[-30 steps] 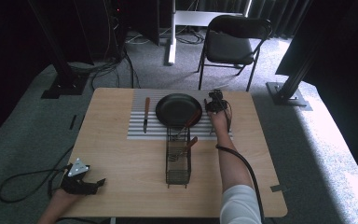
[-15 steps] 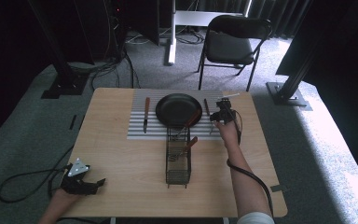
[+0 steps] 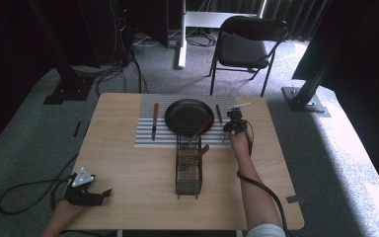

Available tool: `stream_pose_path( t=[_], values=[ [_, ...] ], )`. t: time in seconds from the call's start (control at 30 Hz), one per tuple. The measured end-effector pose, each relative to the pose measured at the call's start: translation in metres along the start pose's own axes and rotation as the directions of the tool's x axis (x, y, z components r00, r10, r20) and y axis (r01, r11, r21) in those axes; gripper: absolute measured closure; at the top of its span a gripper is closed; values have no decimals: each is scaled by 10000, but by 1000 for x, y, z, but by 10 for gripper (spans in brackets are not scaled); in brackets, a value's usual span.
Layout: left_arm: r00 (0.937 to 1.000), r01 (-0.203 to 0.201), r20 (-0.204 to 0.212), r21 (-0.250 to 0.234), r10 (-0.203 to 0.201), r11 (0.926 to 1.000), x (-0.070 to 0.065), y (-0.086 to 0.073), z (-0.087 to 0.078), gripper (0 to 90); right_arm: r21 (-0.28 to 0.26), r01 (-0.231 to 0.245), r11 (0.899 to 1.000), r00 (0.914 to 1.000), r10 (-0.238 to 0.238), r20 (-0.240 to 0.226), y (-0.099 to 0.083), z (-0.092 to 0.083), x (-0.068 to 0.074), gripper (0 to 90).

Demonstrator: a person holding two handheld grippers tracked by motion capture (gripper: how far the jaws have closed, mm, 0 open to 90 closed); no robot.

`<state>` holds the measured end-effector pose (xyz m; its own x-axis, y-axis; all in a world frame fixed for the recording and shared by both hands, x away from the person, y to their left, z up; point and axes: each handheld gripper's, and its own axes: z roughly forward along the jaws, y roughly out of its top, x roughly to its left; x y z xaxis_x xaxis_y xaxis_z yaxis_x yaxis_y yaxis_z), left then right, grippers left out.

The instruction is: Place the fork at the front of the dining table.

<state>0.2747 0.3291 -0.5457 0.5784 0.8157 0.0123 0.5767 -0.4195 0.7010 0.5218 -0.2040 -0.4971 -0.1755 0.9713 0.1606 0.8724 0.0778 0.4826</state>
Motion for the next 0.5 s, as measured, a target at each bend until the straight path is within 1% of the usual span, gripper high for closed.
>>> stream_pose_path(
  t=[0.07,0.13,0.23,0.3,0.37,0.4,0.43,0.47,0.5],
  values=[
    [10000,-2,0,1,2,10000,0,0,0,93,-27,0,10000,9998,0,217,0,0,-1,870],
    [10000,-2,-1,1,2,10000,0,0,0,92,-44,-170,9998,9997,171,197,-1,1,-5,870],
    [10000,0,0,1,0,10000,0,0,0,92,28,-231,9997,9991,230,355,-2,1,-9,868],
    [10000,-1,-2,7,1,10000,0,0,0,92,63,-254,9997,9989,252,400,-3,2,-12,833],
    [10000,-1,-1,0,1,10000,0,0,0,92,15,-430,9991,9983,429,391,-5,1,-15,809],
    [10000,2,-5,0,-2,10000,0,0,0,92,-40,-500,9987,9977,501,466,-6,0,-17,802],
    [10000,7,-15,-2,-7,10000,0,0,0,92,-71,-576,9983,9974,578,426,-7,-1,-19,774],
    [10000,15,-19,-1,-15,10000,0,0,0,92,-88,-637,9979,9974,639,344,-8,-2,-21,768],
    [10000,17,-21,-2,-17,10000,0,0,0,92,-142,-626,9979,9973,631,372,-9,-4,-22,769]
  ],
)
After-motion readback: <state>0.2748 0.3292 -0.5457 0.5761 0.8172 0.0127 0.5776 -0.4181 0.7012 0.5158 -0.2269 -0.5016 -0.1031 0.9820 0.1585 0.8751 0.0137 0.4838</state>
